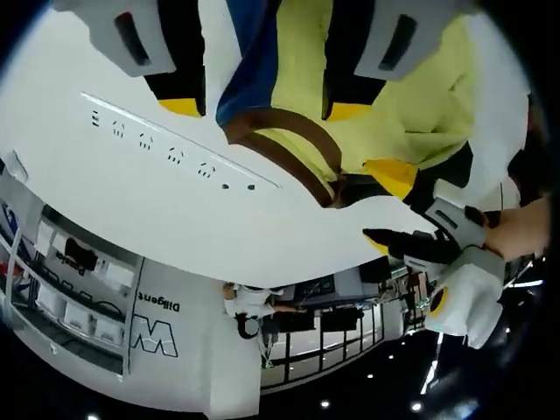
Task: Fold the garment on the visible template until the final outline fits inside the template.
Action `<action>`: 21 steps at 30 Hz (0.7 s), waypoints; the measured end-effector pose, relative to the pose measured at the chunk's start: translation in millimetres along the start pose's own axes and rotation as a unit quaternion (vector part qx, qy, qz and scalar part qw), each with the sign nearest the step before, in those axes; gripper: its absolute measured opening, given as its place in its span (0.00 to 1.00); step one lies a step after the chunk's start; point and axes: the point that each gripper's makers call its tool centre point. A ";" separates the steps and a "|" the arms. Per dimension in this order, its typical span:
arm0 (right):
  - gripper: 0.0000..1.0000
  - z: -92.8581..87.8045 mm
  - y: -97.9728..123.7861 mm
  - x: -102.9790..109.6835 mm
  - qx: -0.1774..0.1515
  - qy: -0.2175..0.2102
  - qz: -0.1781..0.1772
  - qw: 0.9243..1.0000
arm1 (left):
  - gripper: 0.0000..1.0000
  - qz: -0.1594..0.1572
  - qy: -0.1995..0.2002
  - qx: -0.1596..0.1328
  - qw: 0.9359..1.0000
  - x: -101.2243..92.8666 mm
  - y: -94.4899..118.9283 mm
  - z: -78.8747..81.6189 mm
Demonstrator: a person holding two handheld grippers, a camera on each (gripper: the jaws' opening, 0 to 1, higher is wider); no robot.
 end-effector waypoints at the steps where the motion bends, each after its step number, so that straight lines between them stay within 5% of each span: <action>1: 0.62 0.1 3.2 4.0 0.001 -0.002 0.008 1.000 | 0.79 0.001 0.007 -0.003 1.000 0.3 4.7 -0.4; 8: 0.78 4.2 24.6 24.9 -0.017 -0.016 0.046 0.999 | 0.89 -0.014 0.043 -0.014 0.999 -4.0 24.5 -12.3; 21: 0.89 -11.2 64.1 58.5 -0.020 0.000 0.062 0.998 | 0.99 -0.012 0.069 -0.032 0.997 -10.4 64.4 -34.2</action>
Point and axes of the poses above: the point that each gripper's makers call its tool centre point, and the gripper's own axes: y roughly backward along the fingers, x roughly to its left, z roughly out of its top, and after that the axes turned 12 degrees about x, right-handed
